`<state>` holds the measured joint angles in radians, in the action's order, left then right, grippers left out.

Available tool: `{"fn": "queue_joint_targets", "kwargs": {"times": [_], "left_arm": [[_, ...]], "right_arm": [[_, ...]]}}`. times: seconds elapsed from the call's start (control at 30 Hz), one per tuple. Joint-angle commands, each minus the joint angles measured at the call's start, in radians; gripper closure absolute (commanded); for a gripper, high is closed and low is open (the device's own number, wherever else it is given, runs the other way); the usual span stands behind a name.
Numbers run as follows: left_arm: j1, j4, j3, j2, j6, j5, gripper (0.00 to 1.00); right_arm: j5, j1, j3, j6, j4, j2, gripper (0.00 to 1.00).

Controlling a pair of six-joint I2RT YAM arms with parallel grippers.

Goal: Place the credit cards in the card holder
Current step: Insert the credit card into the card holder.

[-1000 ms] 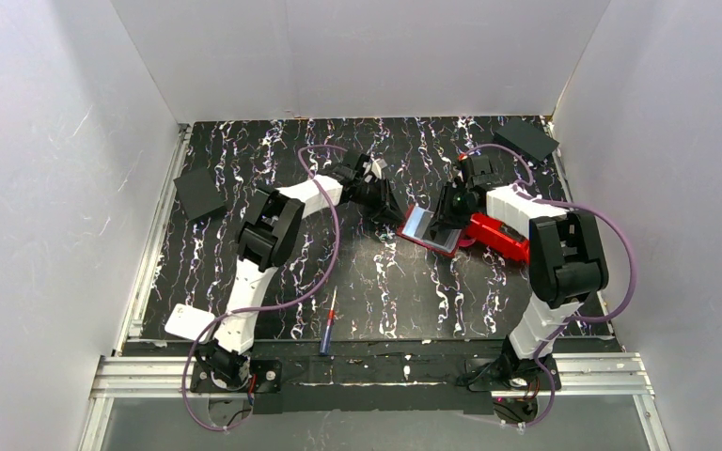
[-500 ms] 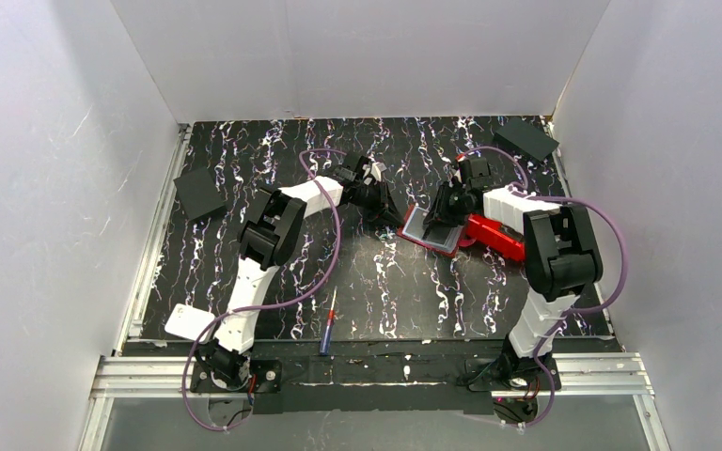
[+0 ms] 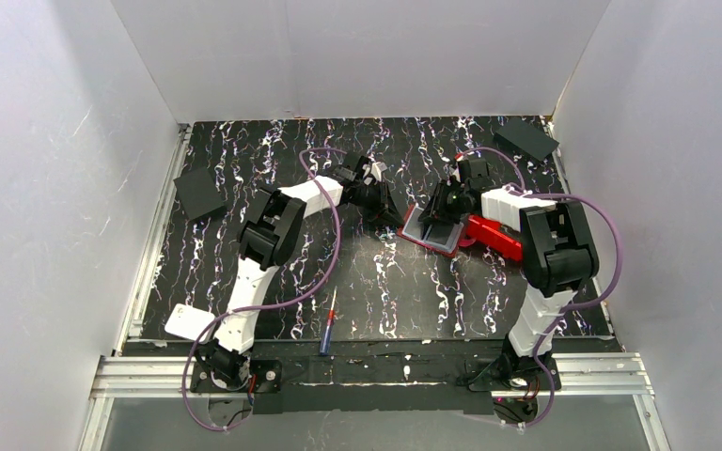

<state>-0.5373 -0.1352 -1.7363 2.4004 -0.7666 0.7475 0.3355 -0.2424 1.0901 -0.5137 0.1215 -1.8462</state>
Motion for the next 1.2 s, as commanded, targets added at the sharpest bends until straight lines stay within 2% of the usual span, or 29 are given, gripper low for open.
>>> {"fn": "queue_joint_targets", "kwargs": {"times": [0.0,0.1,0.27,0.37,0.5,0.73,0.97,1.03,1.17], "left_arm": [[0.023,-0.104,0.028,-0.065,0.062,-0.038,0.87],[0.055,-0.144,0.035,-0.126,0.093,-0.038,0.82],[0.096,-0.230,0.039,-0.230,0.171,-0.038,0.74],[0.097,-0.236,0.075,-0.287,0.180,-0.027,0.72],[0.092,-0.173,0.174,-0.359,0.148,0.010,0.70],[0.092,-0.164,0.269,-0.454,0.180,0.016,0.68],[0.092,-0.156,0.320,-0.485,0.213,0.009,0.68],[0.091,-0.156,0.336,-0.492,0.220,0.003,0.67],[0.090,-0.165,0.332,-0.515,0.234,0.005,0.65]], "right_arm": [[0.074,-0.018,-0.004,-0.064,-0.106,-0.029,0.67],[0.101,-0.022,-0.010,-0.102,-0.145,-0.032,0.66],[-0.058,-0.023,0.072,0.007,0.106,0.028,0.62],[-0.079,-0.026,0.082,0.043,0.166,0.051,0.57],[-0.086,-0.039,0.058,0.020,0.154,0.041,0.56],[-0.091,-0.071,0.020,-0.039,0.064,-0.018,0.54],[-0.065,-0.119,0.090,-0.072,0.042,-0.060,0.54],[-0.069,-0.120,0.134,-0.069,0.089,-0.037,0.53],[-0.222,-0.118,0.278,0.062,0.376,0.087,0.41]]}}
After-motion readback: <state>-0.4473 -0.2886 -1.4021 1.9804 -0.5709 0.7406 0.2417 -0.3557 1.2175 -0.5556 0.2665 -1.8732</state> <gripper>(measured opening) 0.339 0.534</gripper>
